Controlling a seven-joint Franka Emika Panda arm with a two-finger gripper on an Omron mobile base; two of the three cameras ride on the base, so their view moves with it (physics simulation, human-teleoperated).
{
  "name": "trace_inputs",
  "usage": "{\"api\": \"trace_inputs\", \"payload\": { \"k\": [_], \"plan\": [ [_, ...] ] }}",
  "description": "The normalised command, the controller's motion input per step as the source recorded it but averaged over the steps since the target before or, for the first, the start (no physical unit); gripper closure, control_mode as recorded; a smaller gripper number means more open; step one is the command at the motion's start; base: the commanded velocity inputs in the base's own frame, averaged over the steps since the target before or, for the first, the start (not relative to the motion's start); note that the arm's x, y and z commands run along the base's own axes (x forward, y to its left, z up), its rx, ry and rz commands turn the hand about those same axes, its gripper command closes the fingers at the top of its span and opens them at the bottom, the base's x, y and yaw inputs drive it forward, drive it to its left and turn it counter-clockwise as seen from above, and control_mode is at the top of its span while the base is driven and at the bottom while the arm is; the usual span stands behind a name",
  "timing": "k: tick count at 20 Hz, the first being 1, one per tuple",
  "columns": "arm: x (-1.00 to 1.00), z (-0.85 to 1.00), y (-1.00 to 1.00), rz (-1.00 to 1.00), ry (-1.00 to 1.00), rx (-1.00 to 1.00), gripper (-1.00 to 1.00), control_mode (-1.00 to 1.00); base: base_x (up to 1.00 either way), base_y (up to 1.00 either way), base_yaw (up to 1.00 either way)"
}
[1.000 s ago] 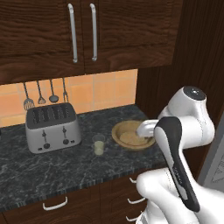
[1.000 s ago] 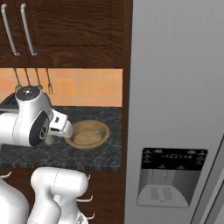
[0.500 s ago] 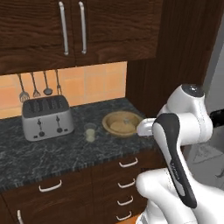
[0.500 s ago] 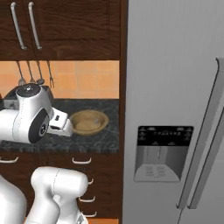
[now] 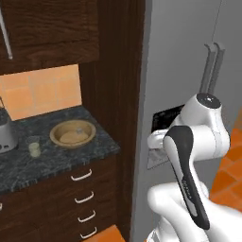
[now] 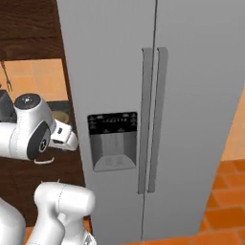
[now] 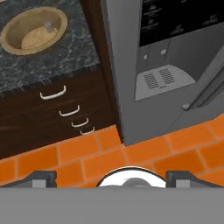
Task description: Grab a lemon wedge from the fridge and one ice cube from the ice bowl, and put them in the glass of lemonade.
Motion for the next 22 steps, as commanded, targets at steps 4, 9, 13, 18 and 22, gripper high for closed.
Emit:
{"api": "trace_inputs", "payload": {
  "k": [4,9,13,18,22],
  "plan": [
    [0.0,0.0,0.0,0.0,0.0,0.0,-1.0,1.0,-0.15,-1.0,0.3],
    [0.0,0.0,0.0,0.0,0.0,0.0,-1.0,1.0,-0.31,-0.82,0.49],
    [0.0,0.0,0.0,0.0,0.0,0.0,-1.0,1.0,-0.04,-0.98,0.08],
    [0.0,0.0,0.0,0.0,0.0,0.0,-1.0,1.0,-0.06,-0.52,-0.1],
    [0.0,0.0,0.0,0.0,0.0,0.0,-1.0,1.0,-0.71,-0.05,0.02]
  ]
}}
